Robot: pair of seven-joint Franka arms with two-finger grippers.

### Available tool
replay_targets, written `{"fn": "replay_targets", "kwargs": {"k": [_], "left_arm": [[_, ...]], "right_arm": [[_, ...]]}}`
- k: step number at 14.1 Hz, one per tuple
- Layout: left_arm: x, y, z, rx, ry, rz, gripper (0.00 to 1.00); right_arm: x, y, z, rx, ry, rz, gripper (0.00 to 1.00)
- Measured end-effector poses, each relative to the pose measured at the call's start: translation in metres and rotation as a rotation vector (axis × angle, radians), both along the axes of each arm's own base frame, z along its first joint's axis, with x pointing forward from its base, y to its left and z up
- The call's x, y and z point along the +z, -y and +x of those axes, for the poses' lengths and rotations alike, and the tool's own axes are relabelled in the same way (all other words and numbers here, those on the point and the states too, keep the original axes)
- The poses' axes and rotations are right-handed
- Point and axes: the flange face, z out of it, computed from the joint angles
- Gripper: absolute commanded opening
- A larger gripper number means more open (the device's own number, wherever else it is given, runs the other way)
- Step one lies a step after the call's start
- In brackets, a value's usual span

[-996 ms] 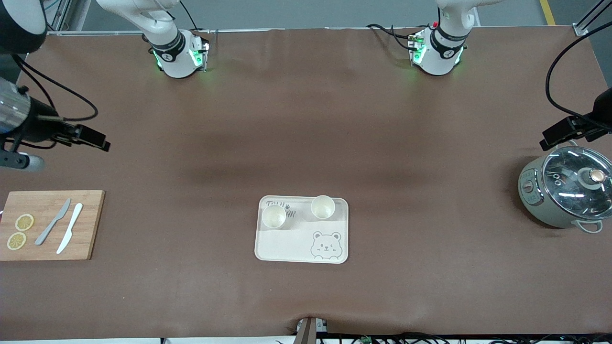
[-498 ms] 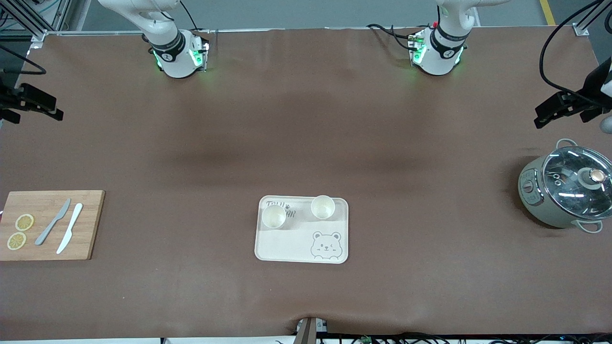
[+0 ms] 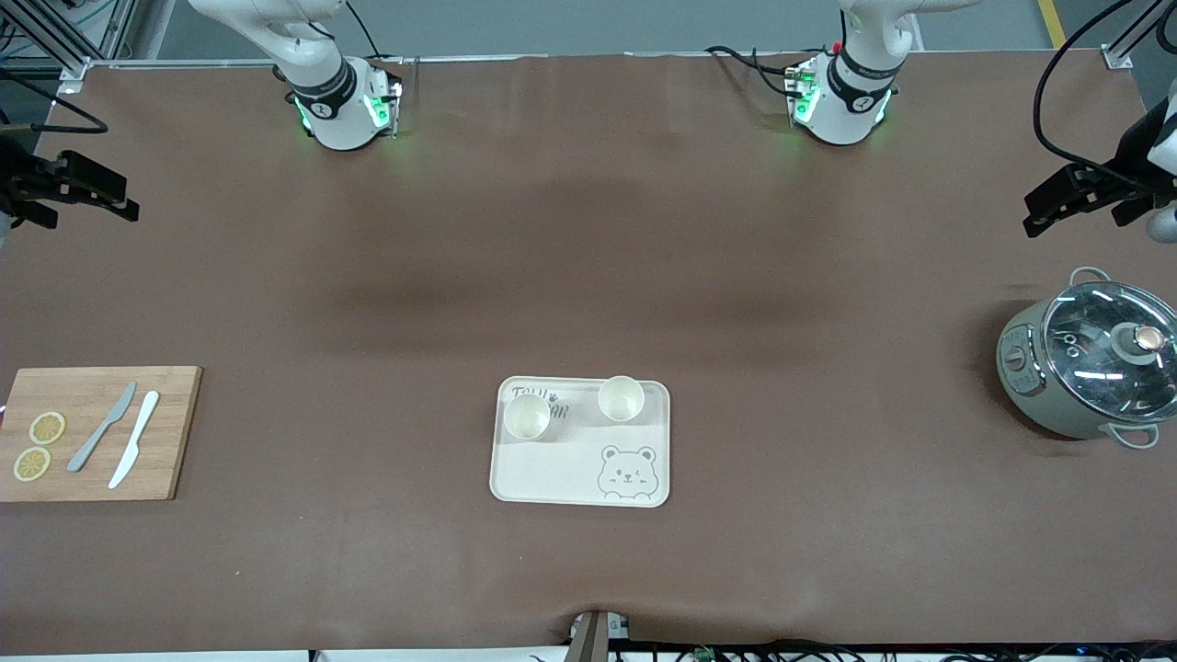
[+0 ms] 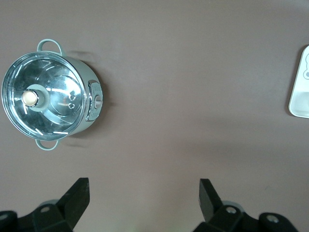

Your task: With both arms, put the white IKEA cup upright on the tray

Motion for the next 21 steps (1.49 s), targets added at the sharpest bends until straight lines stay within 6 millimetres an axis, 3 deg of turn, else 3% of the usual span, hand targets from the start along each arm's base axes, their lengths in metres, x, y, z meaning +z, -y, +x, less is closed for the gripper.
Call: {"fn": "replay_targets", "kwargs": {"k": [15,21], "left_arm": [[0.002,0.007,-0.005,-0.007,-0.011,-0.036,1.00],[0.010,0.024,-0.013,-0.036,-0.007,-0.029,1.00]], "right_arm": [[-0.003,0.006,-0.001,-0.012,-0.007,0.001,1.00],[-0.003,0.006,-0.001,-0.012,-0.008,0.001,1.00]]}}
